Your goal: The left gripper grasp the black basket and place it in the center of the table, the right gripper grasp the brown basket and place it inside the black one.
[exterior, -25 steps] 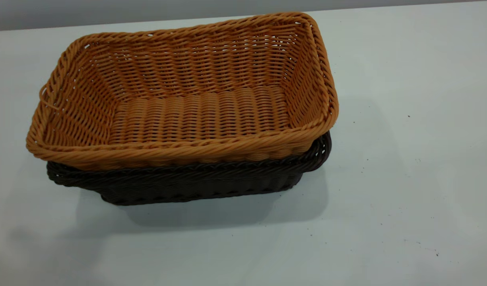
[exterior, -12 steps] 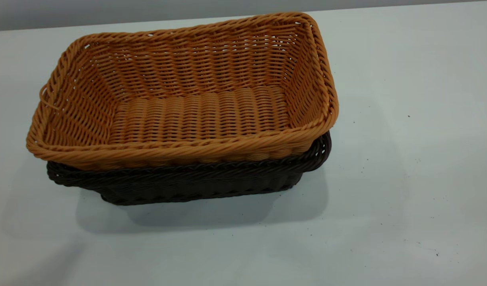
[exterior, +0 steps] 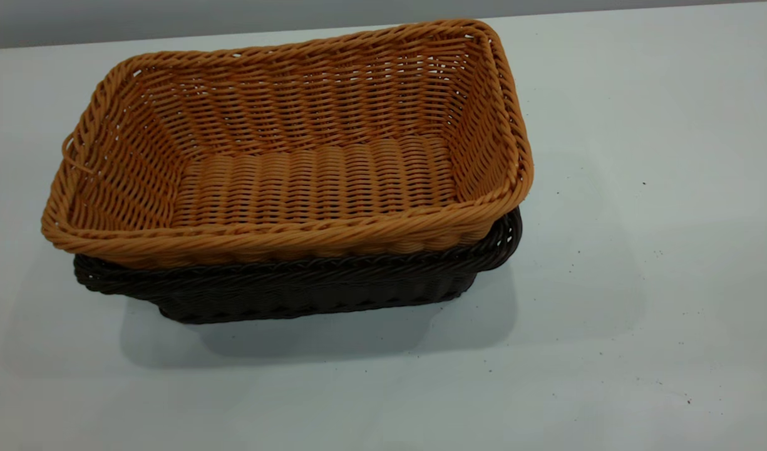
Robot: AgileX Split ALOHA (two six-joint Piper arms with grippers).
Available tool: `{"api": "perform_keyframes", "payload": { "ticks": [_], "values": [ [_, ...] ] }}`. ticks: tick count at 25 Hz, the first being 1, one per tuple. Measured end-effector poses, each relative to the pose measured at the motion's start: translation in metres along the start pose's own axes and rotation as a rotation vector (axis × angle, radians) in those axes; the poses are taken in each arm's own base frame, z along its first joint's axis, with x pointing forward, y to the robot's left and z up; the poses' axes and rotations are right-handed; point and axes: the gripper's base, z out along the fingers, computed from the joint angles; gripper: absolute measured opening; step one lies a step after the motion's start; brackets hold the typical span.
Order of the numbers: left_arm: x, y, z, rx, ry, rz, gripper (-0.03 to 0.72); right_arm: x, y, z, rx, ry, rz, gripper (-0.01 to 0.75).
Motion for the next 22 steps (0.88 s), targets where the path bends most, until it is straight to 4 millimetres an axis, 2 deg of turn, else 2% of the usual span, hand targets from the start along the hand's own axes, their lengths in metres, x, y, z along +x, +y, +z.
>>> {"api": "perform_keyframes", "payload": {
  "ticks": [9,16,22],
  "values": [
    [-0.026,-0.001,-0.052,0.099,-0.232,-0.033,-0.001,0.000,0.000,0.000,-0.001,0.002,0.002,0.000],
    [-0.026,-0.012,-0.054,0.224,-0.236,-0.014,-0.001,0.000,0.000,0.000,-0.002,0.002,0.003,0.000],
    [-0.025,-0.012,-0.054,0.216,-0.234,-0.016,-0.001,0.000,0.000,0.000,-0.002,0.002,0.003,0.000]
  ]
}}
